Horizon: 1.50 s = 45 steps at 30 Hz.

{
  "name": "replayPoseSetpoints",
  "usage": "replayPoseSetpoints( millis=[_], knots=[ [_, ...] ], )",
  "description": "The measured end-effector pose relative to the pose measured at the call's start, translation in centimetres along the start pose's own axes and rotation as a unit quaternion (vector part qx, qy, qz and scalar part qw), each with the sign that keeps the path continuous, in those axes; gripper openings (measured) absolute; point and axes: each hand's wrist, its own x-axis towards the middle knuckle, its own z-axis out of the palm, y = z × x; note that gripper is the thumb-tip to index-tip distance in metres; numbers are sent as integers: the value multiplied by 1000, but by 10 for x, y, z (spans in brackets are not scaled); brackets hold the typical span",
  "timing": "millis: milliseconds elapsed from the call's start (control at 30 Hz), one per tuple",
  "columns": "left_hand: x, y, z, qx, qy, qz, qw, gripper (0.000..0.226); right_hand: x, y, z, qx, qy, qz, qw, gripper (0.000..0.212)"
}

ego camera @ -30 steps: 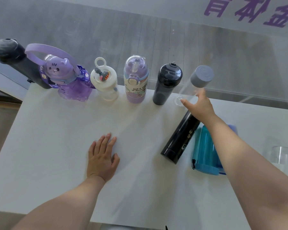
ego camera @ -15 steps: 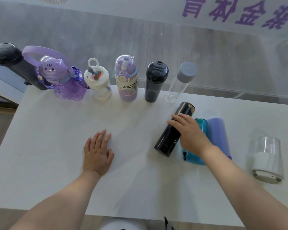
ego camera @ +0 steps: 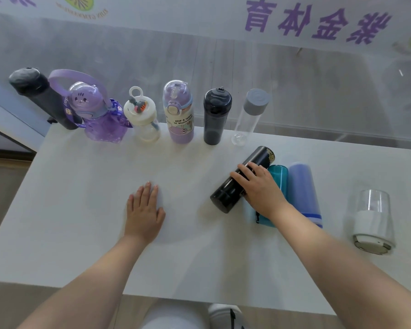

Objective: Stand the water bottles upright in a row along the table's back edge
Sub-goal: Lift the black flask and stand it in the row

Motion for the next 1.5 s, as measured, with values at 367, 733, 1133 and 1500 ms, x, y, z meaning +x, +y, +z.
replayPoseSetpoints(
  millis=[367, 733, 1133, 1500],
  knots=[
    [7, 45, 10, 10, -3, 113, 994, 60, -2, 11, -26, 333, 143, 165, 918, 65],
    [68, 122, 15, 42, -29, 225, 973, 60, -6, 53, -46, 490, 206, 344, 774, 49],
    [79, 123, 26, 51, -21, 220, 974, 61, 10, 84, -37, 496, 222, 367, 755, 52],
    [80, 123, 24, 45, -21, 218, 975, 62, 48, 112, -44, 486, 221, 347, 771, 52]
  ],
)
